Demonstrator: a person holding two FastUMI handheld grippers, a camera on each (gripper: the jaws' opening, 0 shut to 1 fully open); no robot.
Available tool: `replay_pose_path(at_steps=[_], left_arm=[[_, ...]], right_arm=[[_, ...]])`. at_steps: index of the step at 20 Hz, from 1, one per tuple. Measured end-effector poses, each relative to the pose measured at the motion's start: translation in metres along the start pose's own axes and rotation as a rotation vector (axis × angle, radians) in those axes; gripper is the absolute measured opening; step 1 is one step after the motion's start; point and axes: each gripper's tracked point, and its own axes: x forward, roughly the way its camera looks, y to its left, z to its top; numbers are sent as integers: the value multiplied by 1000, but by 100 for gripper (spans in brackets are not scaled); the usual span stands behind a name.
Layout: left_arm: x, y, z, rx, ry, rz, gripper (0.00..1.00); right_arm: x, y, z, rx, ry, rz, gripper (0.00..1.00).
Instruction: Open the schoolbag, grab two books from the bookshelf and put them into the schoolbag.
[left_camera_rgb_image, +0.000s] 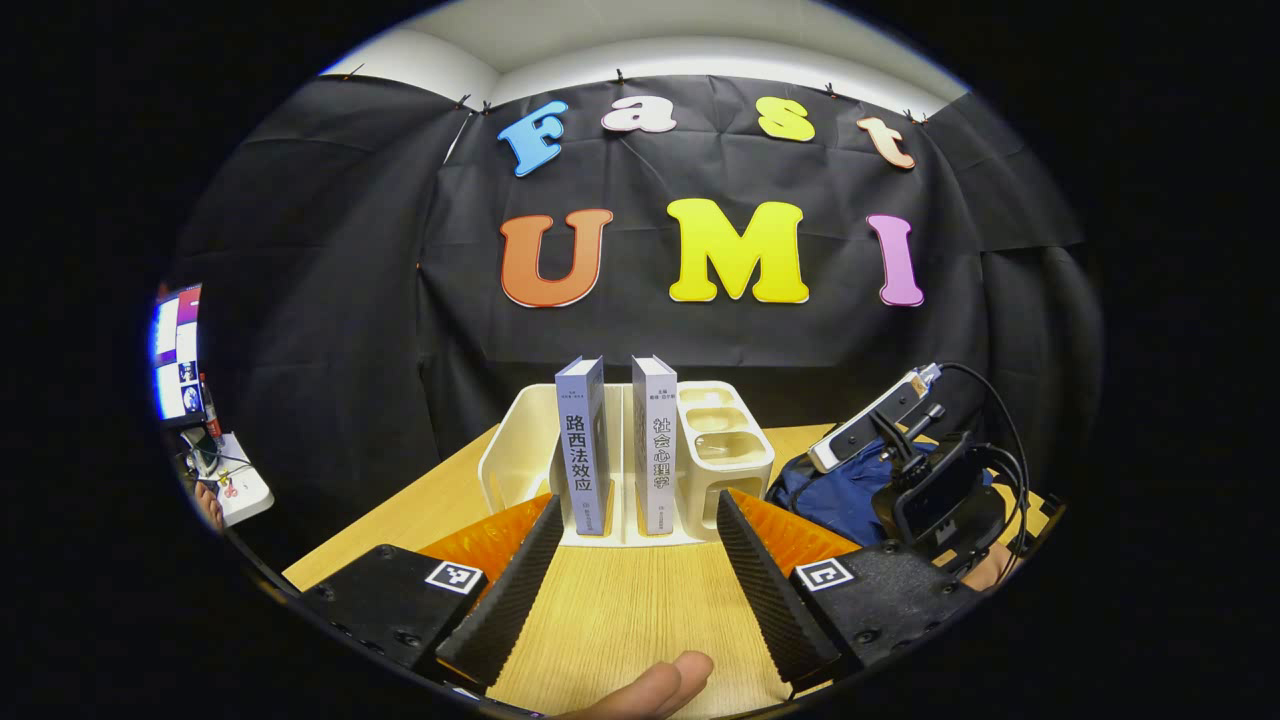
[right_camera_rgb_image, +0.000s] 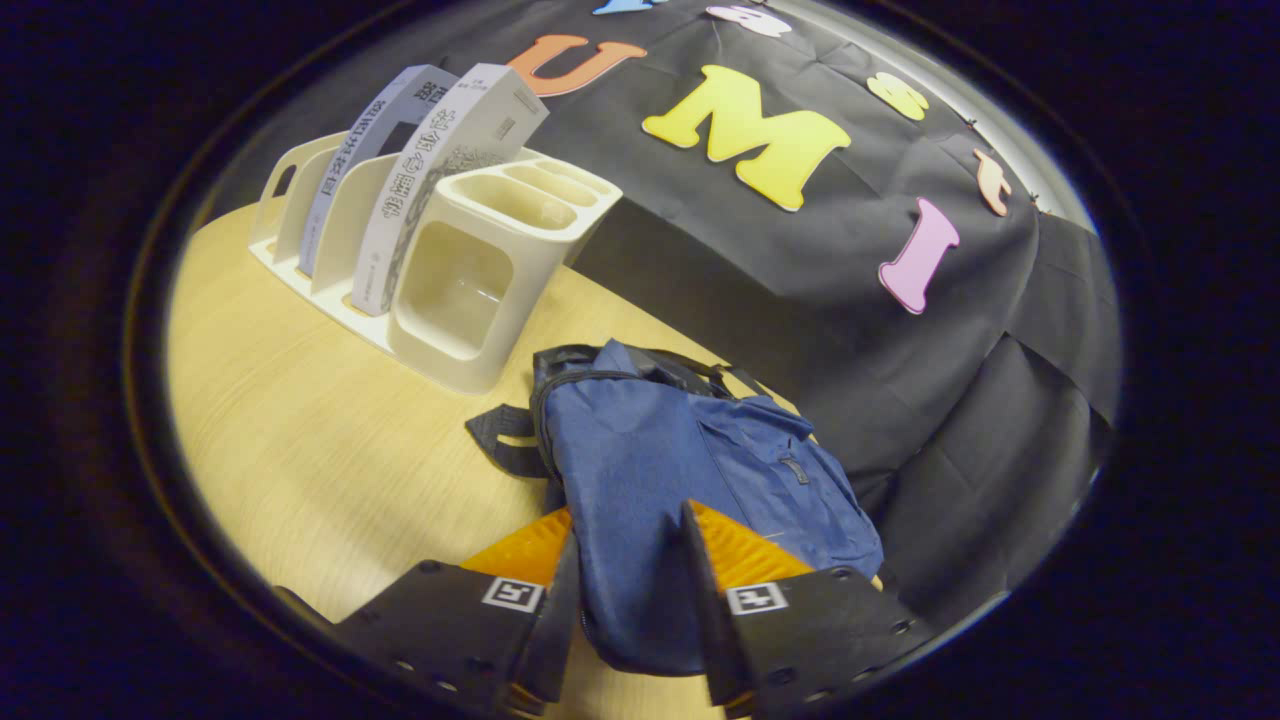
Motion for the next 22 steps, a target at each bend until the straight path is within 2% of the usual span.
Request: replay_pose_path(at_steps=[1, 3, 4, 5, 6, 7, 9, 10, 16, 19, 22], left_arm=[[1, -1, 1, 10, 0, 3, 97], [1, -1, 1, 27, -5, 12, 98], [1, -6, 0, 35, -7, 5, 98], [1, -9, -1, 40, -7, -2, 98], [1, -12, -1, 44, -6, -7, 97], [2, -15, -2, 47, -2, -9, 97], [4, -18, -3, 56, -4, -8, 98], [4, -20, -3, 55, -4, -5, 98], [18, -28, -18, 48, 45, -13, 98], [27, -35, -16, 13, 49, -38, 98], [38, -33, -6, -5, 46, -25, 98]], right_arm=[[0, 1, 0, 4, 3, 5, 44], [1, 0, 4, 13, -11, 16, 44], [3, -1, 8, 17, -15, 26, 32], [3, -4, 9, 24, -18, 36, 26], [4, -7, 12, 42, -22, 49, 13], [4, -8, 12, 65, -21, 72, 12], [6, -9, 7, 116, 20, 131, 3], [4, -11, 10, 128, 21, 156, 0], [-4, -49, 33, 150, -42, 231, 0], [-3, -77, 42, 168, -61, 252, 0], [-3, -109, 57, 181, -90, 252, 0]])
